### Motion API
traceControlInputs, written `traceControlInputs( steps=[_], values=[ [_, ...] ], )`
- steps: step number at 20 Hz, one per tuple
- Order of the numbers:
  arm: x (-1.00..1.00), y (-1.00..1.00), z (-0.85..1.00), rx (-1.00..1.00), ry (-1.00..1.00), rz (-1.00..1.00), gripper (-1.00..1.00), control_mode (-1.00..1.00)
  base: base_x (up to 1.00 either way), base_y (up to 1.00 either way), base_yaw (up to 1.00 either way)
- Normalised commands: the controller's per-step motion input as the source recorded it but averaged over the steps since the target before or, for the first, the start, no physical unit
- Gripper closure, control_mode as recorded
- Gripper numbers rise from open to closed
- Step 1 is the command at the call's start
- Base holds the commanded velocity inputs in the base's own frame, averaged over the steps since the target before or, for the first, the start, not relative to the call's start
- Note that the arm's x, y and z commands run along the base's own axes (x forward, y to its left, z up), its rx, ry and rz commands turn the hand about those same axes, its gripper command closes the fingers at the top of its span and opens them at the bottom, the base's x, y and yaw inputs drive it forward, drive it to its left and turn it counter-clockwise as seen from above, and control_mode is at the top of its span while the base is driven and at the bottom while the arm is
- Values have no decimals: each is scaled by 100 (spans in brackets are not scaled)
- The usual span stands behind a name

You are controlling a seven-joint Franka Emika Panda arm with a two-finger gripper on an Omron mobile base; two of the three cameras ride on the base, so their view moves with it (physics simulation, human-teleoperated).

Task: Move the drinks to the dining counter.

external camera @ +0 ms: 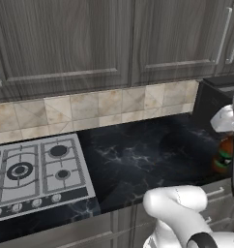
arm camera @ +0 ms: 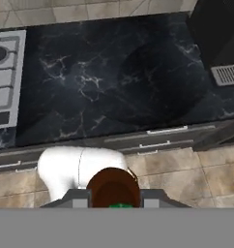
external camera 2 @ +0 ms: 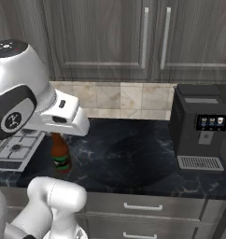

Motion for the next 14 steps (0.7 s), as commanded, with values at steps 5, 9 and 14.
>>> traceControlInputs(
  steps=[5,9,14],
  values=[
    [0,0,0,0,0,0,100,100,-17,-53,-74],
    [0,0,0,0,0,0,100,100,0,-11,-95],
    [0,0,0,0,0,0,100,100,0,0,-100]
  ],
)
